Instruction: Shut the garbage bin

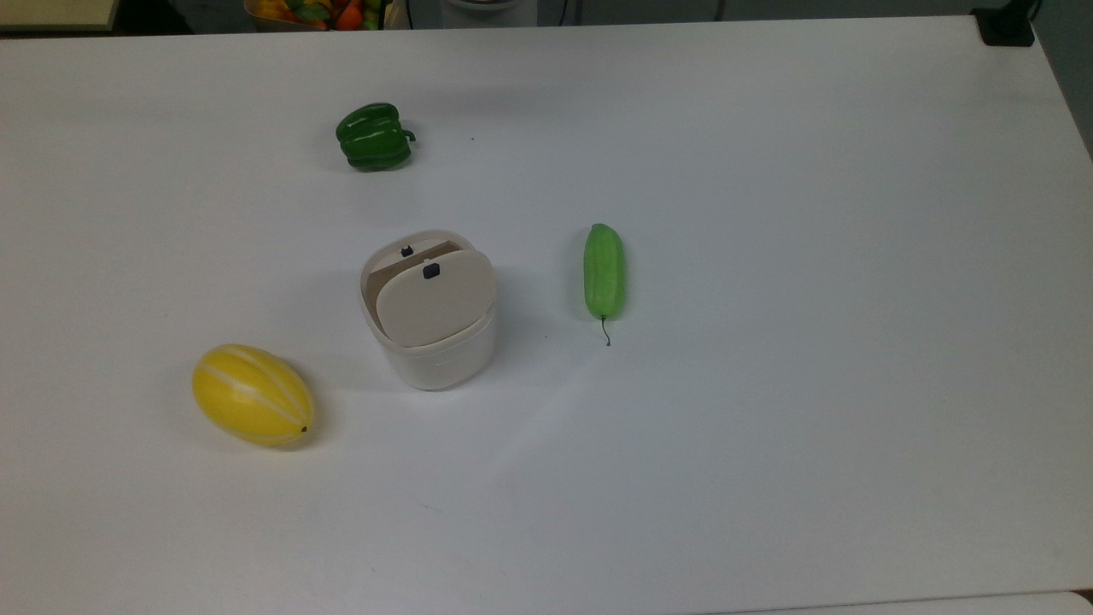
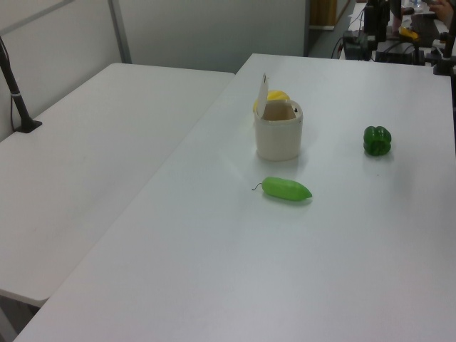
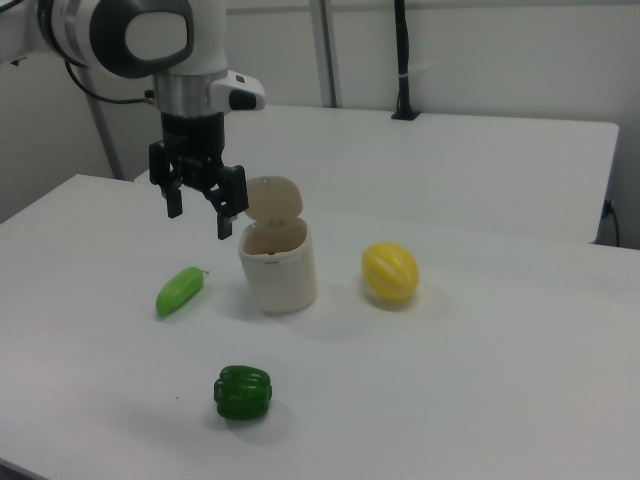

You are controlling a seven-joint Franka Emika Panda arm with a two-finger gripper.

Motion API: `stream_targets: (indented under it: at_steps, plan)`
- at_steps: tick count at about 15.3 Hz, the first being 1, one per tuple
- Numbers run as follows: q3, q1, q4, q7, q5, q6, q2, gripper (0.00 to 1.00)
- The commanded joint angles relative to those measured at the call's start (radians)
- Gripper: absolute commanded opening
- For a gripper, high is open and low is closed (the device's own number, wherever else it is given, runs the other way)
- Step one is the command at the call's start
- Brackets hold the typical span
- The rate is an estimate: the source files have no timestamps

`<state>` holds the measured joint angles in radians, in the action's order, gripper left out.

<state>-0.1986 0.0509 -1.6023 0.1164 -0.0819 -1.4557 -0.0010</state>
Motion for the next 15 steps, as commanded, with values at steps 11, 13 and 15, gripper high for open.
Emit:
stream_targets:
  at_steps: [11, 13, 15]
  plan:
    - [0.002, -0.006, 0.084, 0.14, -0.167, -0.283, 0.072, 0.0]
    - [0.008, 0.0, 0.09, 0.144, -0.173, -0.369, 0.093, 0.0]
    - [0.015, 0.006, 0.091, 0.205, -0.191, -0.486, 0.124, 0.0]
